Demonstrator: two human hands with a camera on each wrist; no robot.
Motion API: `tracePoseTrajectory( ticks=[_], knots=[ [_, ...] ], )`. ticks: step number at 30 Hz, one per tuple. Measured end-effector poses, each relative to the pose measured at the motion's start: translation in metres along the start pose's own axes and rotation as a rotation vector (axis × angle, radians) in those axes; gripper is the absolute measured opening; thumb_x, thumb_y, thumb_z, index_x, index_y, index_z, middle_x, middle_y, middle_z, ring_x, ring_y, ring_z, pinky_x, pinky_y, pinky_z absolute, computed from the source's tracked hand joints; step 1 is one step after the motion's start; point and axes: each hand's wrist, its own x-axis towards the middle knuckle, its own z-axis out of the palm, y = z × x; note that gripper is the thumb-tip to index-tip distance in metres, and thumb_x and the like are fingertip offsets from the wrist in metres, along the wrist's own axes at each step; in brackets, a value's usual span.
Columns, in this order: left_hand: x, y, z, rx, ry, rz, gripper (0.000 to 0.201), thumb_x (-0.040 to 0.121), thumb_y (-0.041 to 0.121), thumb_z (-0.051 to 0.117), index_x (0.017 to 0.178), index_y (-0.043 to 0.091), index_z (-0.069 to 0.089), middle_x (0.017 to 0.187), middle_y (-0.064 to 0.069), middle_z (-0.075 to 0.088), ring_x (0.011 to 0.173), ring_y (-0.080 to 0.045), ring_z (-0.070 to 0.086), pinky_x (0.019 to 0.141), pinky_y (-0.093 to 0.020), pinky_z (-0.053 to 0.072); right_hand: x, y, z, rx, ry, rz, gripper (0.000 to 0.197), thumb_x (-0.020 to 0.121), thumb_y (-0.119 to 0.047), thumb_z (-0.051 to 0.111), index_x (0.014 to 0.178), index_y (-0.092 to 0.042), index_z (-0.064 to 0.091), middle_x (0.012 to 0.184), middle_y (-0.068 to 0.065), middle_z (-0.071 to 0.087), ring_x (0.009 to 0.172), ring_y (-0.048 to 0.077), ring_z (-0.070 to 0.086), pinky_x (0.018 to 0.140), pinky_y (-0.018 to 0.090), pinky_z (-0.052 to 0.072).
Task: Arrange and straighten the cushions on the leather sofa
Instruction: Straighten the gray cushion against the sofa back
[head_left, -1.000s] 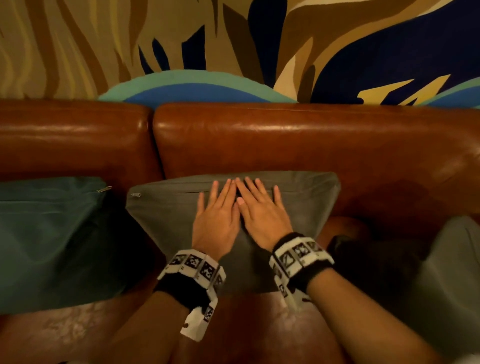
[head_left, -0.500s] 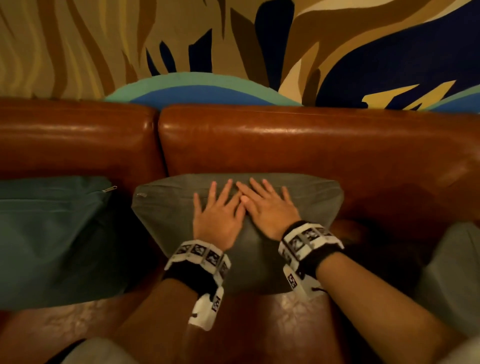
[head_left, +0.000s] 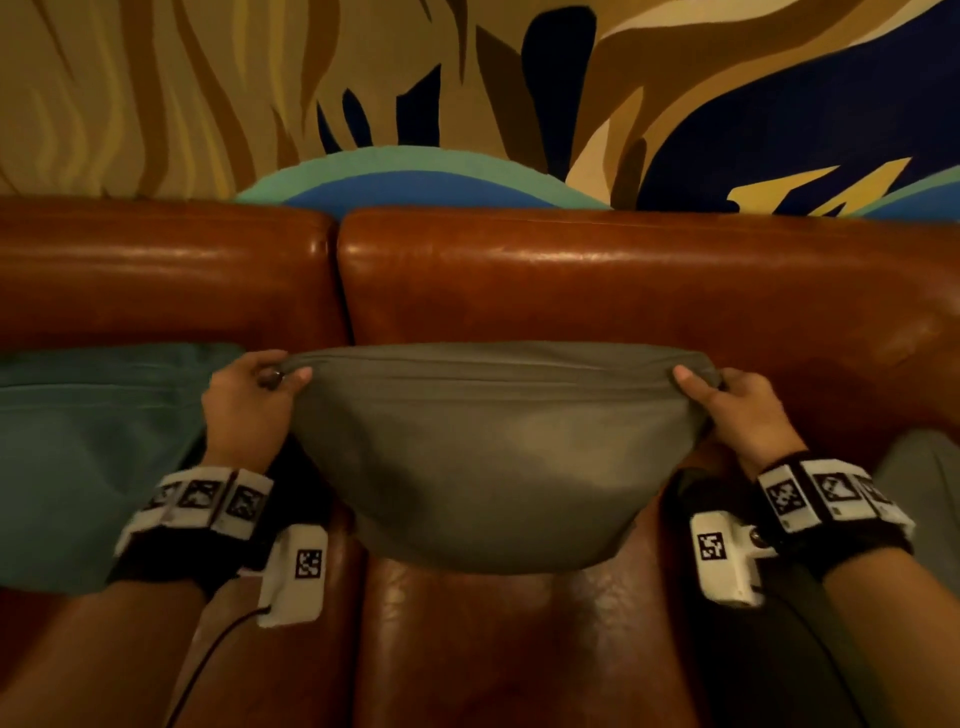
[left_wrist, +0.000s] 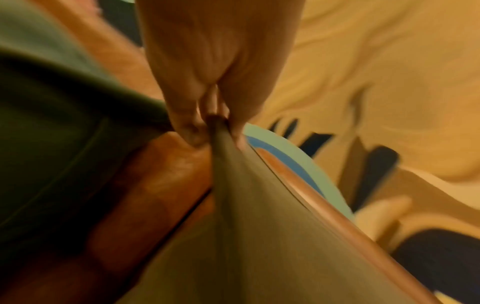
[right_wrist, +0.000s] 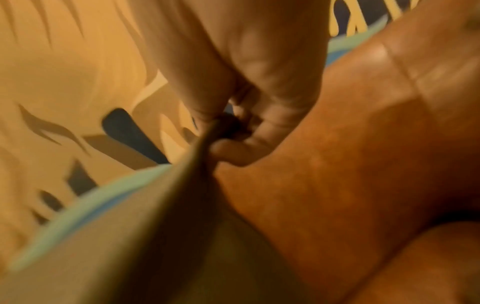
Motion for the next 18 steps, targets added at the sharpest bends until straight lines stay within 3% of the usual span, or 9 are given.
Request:
tracePoseTrajectory(
  ticks=[3,6,8,9,12,15,16,18],
  knots=[
    [-0.01,0.0,0.011,-0.087,-0.037,-0.053,0.045,0.081,0.025,0.075,0.121,0.01,0.06,0.113,-0.018,0.066,0.106,-0.031,0.062,0.095,-0.038,0.046,0.0,0.005,-0.003,-0.016,0.053,0.02,0.032,0.087,-0.038,0.071,0.085,-0.006,0.065,0.099,0.018,0.07,0.093,0.034,0.066,0.084,0.047,0.054],
    [-0.034,-0.001,0.035,-0.163,0.011,-0.178,0.052,0.092,0.043,0.058,0.131,0.008,0.053,0.13,-0.017,0.058,0.121,-0.033,0.053,0.103,-0.037,0.037,-0.007,0.013,0.001,0.209,0.09,0.171,0.044,0.088,-0.043,0.068,0.099,-0.001,0.062,0.098,0.015,0.067,0.09,0.03,0.064,0.08,0.041,0.055],
    [-0.047,-0.008,0.049,-0.309,0.018,-0.34,0.069,0.089,0.063,0.046,0.131,0.01,0.052,0.133,-0.016,0.055,0.121,-0.036,0.051,0.106,-0.046,0.039,-0.013,0.027,0.004,0.413,0.051,0.252,0.053,0.089,-0.048,0.064,0.114,-0.002,0.061,0.103,0.013,0.069,0.093,0.031,0.067,0.081,0.044,0.057],
    [-0.052,-0.011,0.054,-0.362,0.017,-0.373,0.07,0.087,0.066,0.044,0.128,0.01,0.054,0.131,-0.016,0.056,0.118,-0.035,0.053,0.104,-0.048,0.041,-0.018,0.033,0.005,0.437,0.038,0.246,0.05,0.092,-0.046,0.061,0.118,-0.003,0.062,0.104,0.012,0.07,0.093,0.03,0.068,0.08,0.043,0.057],
    [-0.048,-0.013,0.054,-0.401,0.101,-0.316,0.049,0.095,0.049,0.046,0.115,0.006,0.06,0.116,-0.013,0.061,0.11,-0.028,0.056,0.099,-0.039,0.042,-0.025,0.04,0.006,0.368,0.082,0.111,0.032,0.096,-0.036,0.058,0.105,-0.008,0.069,0.098,0.008,0.072,0.089,0.026,0.069,0.084,0.046,0.056],
    [-0.033,-0.013,0.048,-0.475,0.158,-0.288,0.045,0.094,0.048,0.05,0.112,0.008,0.063,0.109,-0.01,0.063,0.107,-0.025,0.058,0.1,-0.041,0.044,-0.023,0.038,0.005,0.333,0.067,0.063,0.03,0.094,-0.035,0.062,0.088,-0.005,0.063,0.087,0.013,0.068,0.071,0.025,0.066,0.07,0.04,0.056],
    [-0.032,-0.015,0.048,-0.454,0.139,-0.293,0.047,0.094,0.048,0.051,0.113,0.007,0.063,0.11,-0.011,0.063,0.108,-0.026,0.058,0.1,-0.042,0.044,-0.019,0.04,0.006,0.289,0.053,0.079,0.033,0.092,-0.036,0.064,0.084,-0.004,0.062,0.083,0.016,0.067,0.067,0.028,0.065,0.068,0.043,0.058],
    [-0.031,-0.018,0.048,-0.384,0.089,-0.346,0.051,0.093,0.047,0.052,0.12,0.004,0.057,0.117,-0.013,0.06,0.111,-0.028,0.056,0.099,-0.043,0.043,-0.015,0.04,0.009,0.192,0.006,0.147,0.034,0.089,-0.037,0.067,0.079,-0.005,0.061,0.091,0.022,0.069,0.08,0.038,0.069,0.076,0.053,0.059]
  ],
)
